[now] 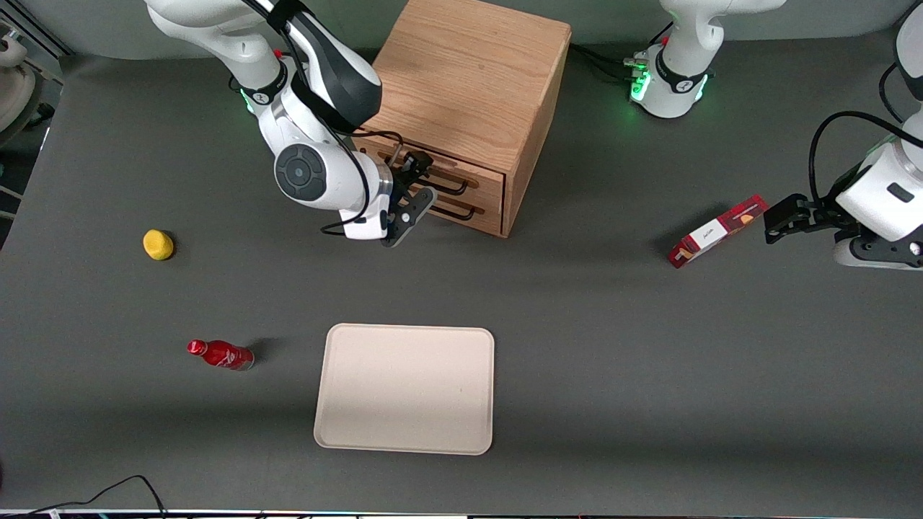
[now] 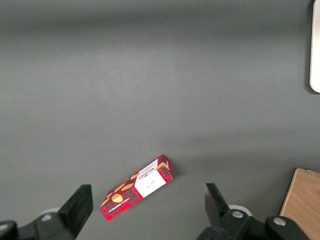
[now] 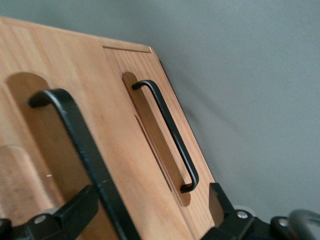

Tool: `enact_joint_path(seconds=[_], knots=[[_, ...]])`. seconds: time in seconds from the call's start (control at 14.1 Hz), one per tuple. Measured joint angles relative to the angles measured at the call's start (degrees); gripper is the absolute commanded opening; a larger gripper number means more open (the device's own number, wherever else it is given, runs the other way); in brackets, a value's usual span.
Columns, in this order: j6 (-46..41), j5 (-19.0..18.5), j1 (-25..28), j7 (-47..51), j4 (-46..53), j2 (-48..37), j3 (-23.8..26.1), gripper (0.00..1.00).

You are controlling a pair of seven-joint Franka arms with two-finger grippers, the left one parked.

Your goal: Close top drawer

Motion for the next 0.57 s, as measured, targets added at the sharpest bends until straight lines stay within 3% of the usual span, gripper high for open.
enact_joint_path(seconds=[0.28,0.43,0.57], knots=[[-7.59,0.61,-0.25,4.58,5.16,-3.66,-0.15,1.00],[-11.17,0.18,-0.49,14.85,8.41,-7.03,-0.27,1.00],[-16.08,-2.84,-0.52,26.24,10.09,-12.76,-0.51,1.00]])
